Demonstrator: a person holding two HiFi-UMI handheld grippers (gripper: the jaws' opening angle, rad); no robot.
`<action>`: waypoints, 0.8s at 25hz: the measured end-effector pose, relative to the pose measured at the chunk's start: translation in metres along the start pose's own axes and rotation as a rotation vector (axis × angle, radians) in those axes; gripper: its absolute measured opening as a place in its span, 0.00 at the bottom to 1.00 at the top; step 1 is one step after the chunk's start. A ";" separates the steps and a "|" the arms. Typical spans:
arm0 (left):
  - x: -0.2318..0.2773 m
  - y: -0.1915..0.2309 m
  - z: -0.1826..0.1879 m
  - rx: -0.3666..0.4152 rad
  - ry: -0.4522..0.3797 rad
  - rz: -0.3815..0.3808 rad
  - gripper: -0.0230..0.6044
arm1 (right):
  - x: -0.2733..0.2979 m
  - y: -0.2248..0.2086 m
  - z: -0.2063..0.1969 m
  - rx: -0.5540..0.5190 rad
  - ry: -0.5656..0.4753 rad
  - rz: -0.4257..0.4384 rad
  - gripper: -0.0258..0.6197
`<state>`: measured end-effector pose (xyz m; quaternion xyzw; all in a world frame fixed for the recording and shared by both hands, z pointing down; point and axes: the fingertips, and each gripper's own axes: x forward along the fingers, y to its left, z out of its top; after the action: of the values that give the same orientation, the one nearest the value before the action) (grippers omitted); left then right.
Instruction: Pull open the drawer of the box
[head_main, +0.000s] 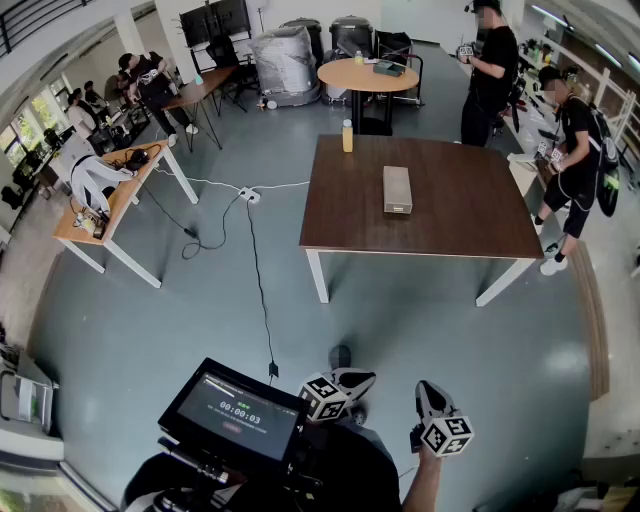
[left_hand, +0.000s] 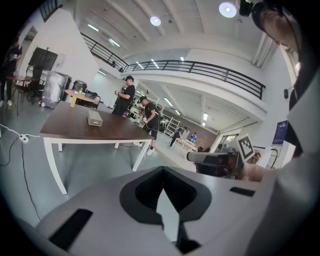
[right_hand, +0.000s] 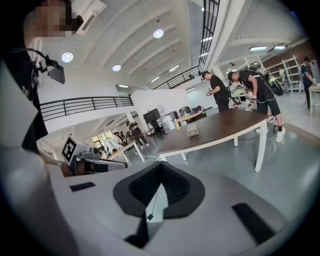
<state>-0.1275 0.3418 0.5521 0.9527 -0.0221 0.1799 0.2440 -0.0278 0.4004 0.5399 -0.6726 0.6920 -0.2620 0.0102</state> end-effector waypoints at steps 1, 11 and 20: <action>0.000 -0.001 -0.002 0.002 0.004 -0.002 0.04 | -0.001 0.000 -0.002 0.000 0.003 -0.003 0.02; 0.002 -0.008 -0.010 0.001 0.027 -0.025 0.04 | -0.008 0.001 -0.006 0.000 -0.010 -0.018 0.02; -0.007 -0.007 -0.017 0.009 0.023 -0.050 0.04 | -0.010 0.010 -0.025 0.016 0.015 -0.042 0.02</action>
<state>-0.1386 0.3556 0.5603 0.9520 0.0051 0.1847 0.2442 -0.0450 0.4177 0.5544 -0.6850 0.6756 -0.2727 0.0048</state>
